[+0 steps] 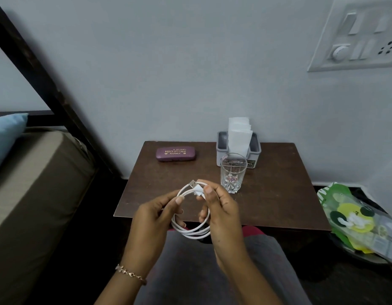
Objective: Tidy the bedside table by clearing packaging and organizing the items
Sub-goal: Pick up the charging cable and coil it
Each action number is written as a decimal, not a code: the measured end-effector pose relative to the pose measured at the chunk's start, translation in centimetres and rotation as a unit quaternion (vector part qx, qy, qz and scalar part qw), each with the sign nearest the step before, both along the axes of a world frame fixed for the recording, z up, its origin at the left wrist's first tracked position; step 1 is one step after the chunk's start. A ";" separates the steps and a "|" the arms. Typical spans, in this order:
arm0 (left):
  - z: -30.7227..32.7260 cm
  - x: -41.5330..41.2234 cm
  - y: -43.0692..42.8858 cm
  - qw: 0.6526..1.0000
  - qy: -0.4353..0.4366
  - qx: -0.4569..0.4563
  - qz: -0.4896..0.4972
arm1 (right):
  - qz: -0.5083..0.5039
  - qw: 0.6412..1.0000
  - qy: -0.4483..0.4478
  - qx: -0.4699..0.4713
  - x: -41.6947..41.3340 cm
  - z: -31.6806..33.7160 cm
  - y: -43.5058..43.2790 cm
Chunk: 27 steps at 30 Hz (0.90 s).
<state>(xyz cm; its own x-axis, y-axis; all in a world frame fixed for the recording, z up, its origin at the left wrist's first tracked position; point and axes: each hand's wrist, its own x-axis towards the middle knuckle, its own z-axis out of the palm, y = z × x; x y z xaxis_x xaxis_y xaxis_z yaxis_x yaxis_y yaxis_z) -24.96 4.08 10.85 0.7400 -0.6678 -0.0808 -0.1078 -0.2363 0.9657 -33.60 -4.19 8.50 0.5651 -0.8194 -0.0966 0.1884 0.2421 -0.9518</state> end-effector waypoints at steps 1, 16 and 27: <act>0.0 0.0 -0.1 1.000 0.006 0.002 -0.003 | -0.008 1.000 0.001 -0.002 0.0 -0.1 0.0; -0.3 0.4 -0.4 0.968 0.238 0.026 -0.071 | 0.076 0.992 0.072 -0.065 -1.1 -1.0 -2.6; -0.3 0.7 -0.1 0.928 0.365 -0.003 -0.075 | 0.146 0.988 0.045 -0.007 -1.4 -1.9 -2.9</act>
